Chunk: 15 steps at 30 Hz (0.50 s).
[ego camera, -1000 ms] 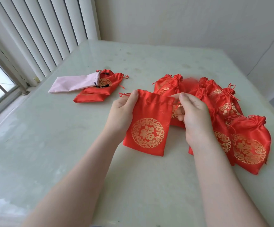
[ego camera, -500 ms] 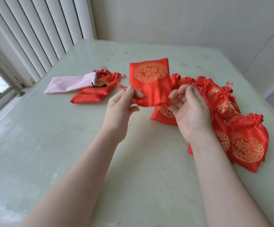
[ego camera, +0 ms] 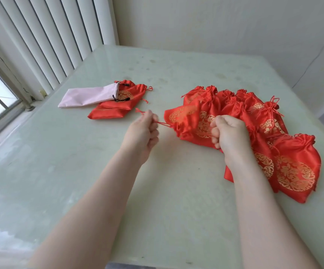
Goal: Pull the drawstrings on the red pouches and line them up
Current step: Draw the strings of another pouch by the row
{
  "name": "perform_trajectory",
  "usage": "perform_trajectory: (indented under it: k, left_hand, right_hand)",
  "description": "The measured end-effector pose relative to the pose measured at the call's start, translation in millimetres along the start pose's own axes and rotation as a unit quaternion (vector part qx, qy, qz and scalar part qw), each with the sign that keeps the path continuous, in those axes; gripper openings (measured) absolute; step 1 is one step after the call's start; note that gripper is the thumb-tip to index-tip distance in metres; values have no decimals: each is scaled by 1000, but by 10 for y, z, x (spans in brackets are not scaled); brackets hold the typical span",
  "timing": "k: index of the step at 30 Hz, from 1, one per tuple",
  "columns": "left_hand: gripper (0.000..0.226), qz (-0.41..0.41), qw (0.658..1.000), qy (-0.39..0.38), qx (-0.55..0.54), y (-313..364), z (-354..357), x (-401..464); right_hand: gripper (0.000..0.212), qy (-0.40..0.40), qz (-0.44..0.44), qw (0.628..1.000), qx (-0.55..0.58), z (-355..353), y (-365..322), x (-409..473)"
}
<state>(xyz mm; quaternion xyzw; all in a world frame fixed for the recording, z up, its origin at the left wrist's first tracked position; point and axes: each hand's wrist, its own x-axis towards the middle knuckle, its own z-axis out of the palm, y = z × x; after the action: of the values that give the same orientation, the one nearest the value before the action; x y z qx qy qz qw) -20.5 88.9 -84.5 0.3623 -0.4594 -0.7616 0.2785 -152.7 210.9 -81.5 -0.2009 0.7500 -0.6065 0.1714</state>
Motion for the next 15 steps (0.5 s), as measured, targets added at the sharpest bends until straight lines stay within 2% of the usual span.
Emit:
perform_trajectory:
  k: [2, 5, 7, 9, 10, 13, 15]
  left_hand:
    - [36, -6, 997, 50, -49, 20, -4, 14]
    - [37, -5, 995, 81, -52, 1, 14, -6]
    - [38, -1, 997, 66, -45, 21, -4, -16]
    - [40, -6, 998, 33, -52, 54, -25, -35]
    - [42, -8, 999, 16, -44, 68, -25, -41]
    - [43, 6, 999, -26, 33, 43, 53, -82]
    - [40, 29, 997, -27, 67, 12, 115, -109]
  right_hand:
    - [35, 35, 5, 999, 38, 3, 11, 31]
    - [35, 49, -37, 995, 78, 63, -10, 9]
    - [33, 13, -64, 983, 172, 89, -50, -29]
    - [32, -50, -17, 955, 291, 89, -112, -71]
    - [32, -75, 1, 949, 306, 88, -138, -87]
    - [31, -145, -2, 973, 178, 130, -139, -153]
    - [28, -201, -13, 975, 91, 182, -140, -225]
